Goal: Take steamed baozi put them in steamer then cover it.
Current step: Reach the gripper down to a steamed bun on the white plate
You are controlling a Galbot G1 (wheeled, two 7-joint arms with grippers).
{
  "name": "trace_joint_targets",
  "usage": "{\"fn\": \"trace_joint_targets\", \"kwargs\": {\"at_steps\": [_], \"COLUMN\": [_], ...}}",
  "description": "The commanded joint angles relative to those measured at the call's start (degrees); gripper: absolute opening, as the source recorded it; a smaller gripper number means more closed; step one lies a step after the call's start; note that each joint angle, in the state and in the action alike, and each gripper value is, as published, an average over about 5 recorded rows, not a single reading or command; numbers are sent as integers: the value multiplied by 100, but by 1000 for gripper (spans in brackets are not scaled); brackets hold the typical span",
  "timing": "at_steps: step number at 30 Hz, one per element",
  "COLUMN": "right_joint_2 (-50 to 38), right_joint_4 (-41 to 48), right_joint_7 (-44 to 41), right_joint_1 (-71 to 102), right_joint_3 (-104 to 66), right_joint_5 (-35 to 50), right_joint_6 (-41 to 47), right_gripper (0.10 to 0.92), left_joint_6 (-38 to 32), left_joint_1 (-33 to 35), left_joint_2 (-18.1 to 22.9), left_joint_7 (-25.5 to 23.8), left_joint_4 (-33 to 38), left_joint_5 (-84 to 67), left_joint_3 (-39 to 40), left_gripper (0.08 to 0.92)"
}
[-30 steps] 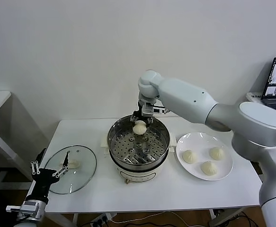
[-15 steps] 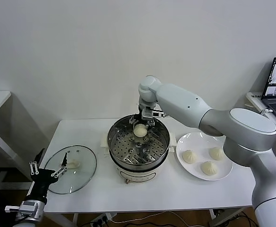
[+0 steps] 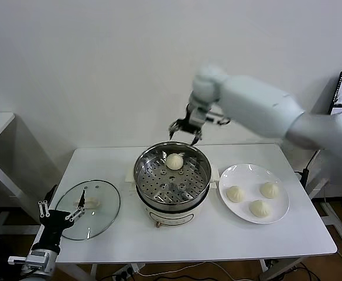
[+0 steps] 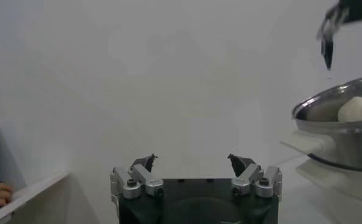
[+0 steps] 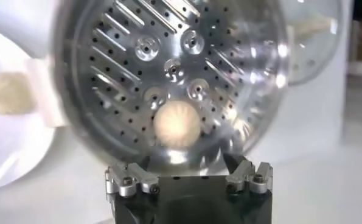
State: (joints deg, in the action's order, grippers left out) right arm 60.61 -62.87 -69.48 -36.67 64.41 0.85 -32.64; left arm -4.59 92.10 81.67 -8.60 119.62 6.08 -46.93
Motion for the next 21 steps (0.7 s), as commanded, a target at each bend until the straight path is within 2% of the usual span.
{"fn": "trace_joint_targets", "kwargs": {"at_steps": [1, 7, 13, 21], "right_joint_2": [-2204, -2743, -2730, -2323], "right_joint_4": [-1086, -883, -833, -406], "right_joint_7": [-517, -192, 98, 307], "right_joint_1": [-659, 516, 1883, 2708], "right_joint_3": [596, 298, -558, -979], "right_joint_5": [1583, 1345, 1049, 450], "right_joint_6": [2095, 3187, 3872, 3951], "right_gripper": [823, 823, 823, 823], "left_joint_6": [15, -6, -14, -52], "left_joint_1": [43, 91, 98, 108], "left_joint_2": [29, 50, 75, 103], "left_joint_7": [35, 45, 60, 61], "left_joint_4": [124, 178, 205, 162], "left_joint_5": [88, 115, 138, 176], "left_joint_3": [172, 207, 261, 275], "left_gripper": [823, 823, 823, 823]}}
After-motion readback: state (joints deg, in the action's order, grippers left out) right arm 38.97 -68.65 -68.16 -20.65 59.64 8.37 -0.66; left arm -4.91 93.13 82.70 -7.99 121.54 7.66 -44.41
